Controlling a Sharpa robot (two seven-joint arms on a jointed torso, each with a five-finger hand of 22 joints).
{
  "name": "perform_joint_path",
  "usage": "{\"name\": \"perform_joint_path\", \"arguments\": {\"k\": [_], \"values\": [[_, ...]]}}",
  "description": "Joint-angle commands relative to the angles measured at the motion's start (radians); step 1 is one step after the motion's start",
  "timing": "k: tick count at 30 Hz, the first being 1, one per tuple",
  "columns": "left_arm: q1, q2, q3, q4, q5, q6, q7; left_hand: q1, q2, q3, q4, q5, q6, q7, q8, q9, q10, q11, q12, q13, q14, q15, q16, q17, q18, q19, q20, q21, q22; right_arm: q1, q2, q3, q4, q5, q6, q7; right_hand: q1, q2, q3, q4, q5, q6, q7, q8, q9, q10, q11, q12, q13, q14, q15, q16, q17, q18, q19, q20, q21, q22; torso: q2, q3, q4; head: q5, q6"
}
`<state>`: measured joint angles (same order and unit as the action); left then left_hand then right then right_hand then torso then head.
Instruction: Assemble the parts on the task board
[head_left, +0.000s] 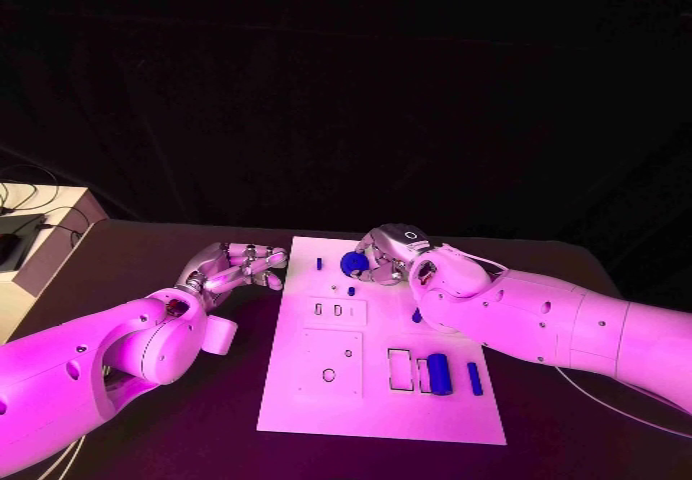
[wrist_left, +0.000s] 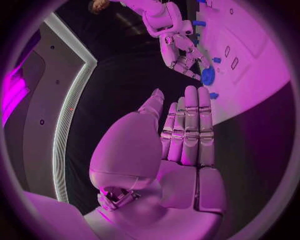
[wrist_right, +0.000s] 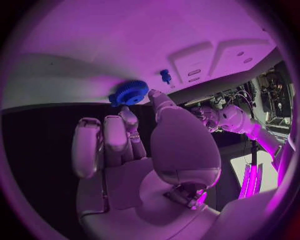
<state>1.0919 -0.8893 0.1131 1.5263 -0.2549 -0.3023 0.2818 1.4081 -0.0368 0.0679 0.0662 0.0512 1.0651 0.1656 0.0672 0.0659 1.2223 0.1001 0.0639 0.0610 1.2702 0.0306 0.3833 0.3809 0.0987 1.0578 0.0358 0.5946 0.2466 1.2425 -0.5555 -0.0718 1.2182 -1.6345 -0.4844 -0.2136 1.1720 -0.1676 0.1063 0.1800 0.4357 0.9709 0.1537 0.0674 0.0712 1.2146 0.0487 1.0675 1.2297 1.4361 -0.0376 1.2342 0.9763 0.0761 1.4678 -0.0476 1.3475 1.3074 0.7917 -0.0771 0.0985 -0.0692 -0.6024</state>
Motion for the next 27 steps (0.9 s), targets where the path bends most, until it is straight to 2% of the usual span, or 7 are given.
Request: {"name": "perform_joint_path", "arguments": {"k": [1,9,17,27], "values": [[0.000,0.001,0.001,0.000,-0.003,0.015,0.008,-0.005,0.002,-0.001,0.001,-0.002,-0.009,-0.001,-0.003,-0.001,-0.006,-0.002,-0.003,-0.001,0.001,0.001,-0.003,0.001,0.002,-0.007,-0.001,0.003,-0.002,0.000,-0.003,0.000,0.002,0.024,0.042,0.015,-0.018,0.006,-0.002,0.020,0.006,0.001,0.006,-0.004,0.001,-0.003,-0.001,0.007,0.000,0.001,0.007,0.001,0.001,-0.014,0.083,0.005,0.008,0.204,0.000,0.0008,-0.0015,0.001,0.000],[0.000,0.001,0.001,-0.001,-0.002,0.015,0.008,-0.006,0.002,-0.001,0.003,-0.002,-0.010,0.000,-0.003,-0.001,-0.006,-0.002,-0.003,-0.001,0.001,0.001,-0.003,0.001,0.002,-0.007,-0.001,0.002,-0.002,0.000,-0.005,-0.001,-0.007,0.041,0.072,0.015,-0.045,0.027,-0.003,0.036,0.011,0.013,0.002,-0.003,0.001,0.001,-0.003,0.013,0.004,0.001,0.005,0.001,0.001,-0.015,0.083,0.003,0.010,0.205,0.000,0.0014,-0.0011,-0.002,0.001],[0.000,0.001,0.001,-0.001,-0.002,0.015,0.008,-0.004,0.001,-0.001,0.005,-0.001,-0.011,0.000,-0.003,-0.001,-0.008,-0.001,-0.003,-0.001,0.001,0.001,-0.003,0.000,0.002,-0.006,-0.001,0.001,-0.004,0.000,-0.006,-0.003,-0.021,0.049,0.111,0.005,-0.058,0.032,-0.003,0.042,0.010,0.013,0.002,-0.004,0.000,0.001,-0.003,0.014,0.006,0.002,0.005,0.002,0.002,-0.015,0.083,0.003,0.010,0.205,0.000,0.0006,-0.0005,-0.002,0.001],[0.000,-0.001,0.001,0.000,-0.002,0.014,0.008,-0.001,0.000,-0.001,0.005,-0.002,-0.012,0.001,-0.003,-0.001,-0.008,-0.001,-0.003,0.000,0.001,0.001,-0.004,0.000,0.003,-0.005,-0.001,0.001,-0.006,-0.001,-0.041,-0.004,0.016,0.047,0.095,0.003,-0.060,0.036,-0.003,0.039,0.010,0.016,0.001,-0.004,0.001,0.006,-0.004,0.020,0.011,0.002,0.005,0.002,0.002,-0.016,0.083,0.002,0.013,0.205,0.001,0.0003,-0.0002,0.000,-0.001]]}}
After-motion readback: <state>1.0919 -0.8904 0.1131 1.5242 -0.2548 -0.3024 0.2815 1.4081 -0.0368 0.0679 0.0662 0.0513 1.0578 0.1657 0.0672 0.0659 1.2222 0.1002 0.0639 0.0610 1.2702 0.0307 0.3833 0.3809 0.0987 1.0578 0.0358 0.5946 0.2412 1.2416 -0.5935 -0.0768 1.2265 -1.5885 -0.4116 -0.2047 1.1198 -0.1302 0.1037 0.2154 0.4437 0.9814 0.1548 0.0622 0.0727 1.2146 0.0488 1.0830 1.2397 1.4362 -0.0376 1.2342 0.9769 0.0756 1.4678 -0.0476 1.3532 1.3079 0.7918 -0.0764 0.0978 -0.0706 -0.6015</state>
